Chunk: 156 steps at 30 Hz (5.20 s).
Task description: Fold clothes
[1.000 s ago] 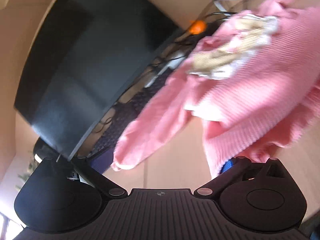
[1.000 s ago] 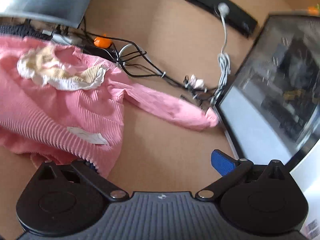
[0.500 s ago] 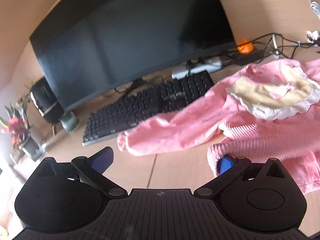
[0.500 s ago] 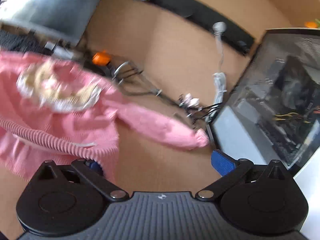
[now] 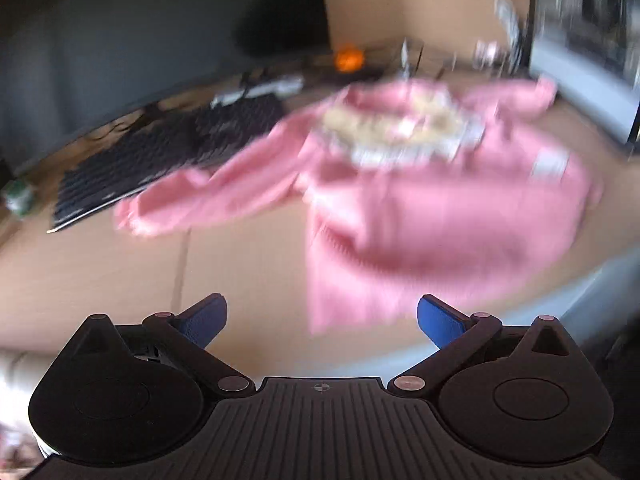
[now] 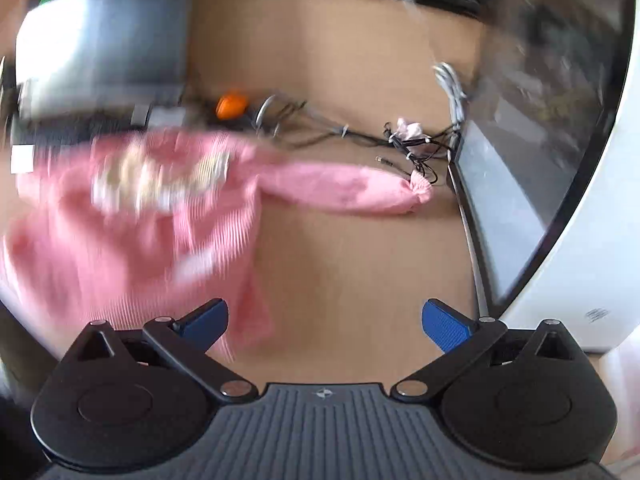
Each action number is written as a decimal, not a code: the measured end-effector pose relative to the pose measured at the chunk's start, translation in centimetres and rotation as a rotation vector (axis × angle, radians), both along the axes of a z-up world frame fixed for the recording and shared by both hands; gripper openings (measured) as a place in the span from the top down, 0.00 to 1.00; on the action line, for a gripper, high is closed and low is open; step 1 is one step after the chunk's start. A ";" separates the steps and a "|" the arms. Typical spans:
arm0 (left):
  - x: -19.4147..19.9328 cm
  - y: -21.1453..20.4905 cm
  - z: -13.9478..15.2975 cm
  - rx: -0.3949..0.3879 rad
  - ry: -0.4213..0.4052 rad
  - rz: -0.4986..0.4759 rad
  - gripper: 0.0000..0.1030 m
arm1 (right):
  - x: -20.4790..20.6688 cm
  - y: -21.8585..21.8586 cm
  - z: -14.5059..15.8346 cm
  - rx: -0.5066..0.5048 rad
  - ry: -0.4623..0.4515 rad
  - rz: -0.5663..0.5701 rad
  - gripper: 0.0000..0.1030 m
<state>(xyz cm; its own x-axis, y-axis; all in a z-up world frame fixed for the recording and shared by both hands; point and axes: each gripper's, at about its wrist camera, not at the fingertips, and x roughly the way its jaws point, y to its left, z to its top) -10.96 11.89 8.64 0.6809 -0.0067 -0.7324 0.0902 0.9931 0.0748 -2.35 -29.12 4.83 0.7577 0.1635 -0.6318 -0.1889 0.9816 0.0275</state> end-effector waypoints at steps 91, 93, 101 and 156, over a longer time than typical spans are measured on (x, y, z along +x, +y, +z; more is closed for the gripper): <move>14.1 -3.4 -2.0 -0.343 0.169 -0.255 0.00 | 15.0 12.7 -4.2 -0.296 -0.014 0.255 0.00; 16.2 -4.6 -2.3 -0.300 0.159 -0.294 0.00 | 13.1 11.1 -5.2 -0.314 0.037 0.198 0.00; 18.3 -8.6 -5.3 -0.246 0.244 -0.479 0.00 | 6.4 9.5 -7.5 -0.368 0.108 0.088 0.00; 18.3 -5.3 -5.1 -0.383 0.230 -0.296 0.00 | 8.5 7.9 -0.6 0.023 0.115 0.068 0.00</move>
<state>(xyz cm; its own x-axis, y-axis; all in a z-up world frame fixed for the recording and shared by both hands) 7.36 6.59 3.53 0.4317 -0.4701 -0.7699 0.3420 0.8751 -0.3425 6.13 -21.24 4.26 0.6670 0.2275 -0.7095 -0.2494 0.9655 0.0751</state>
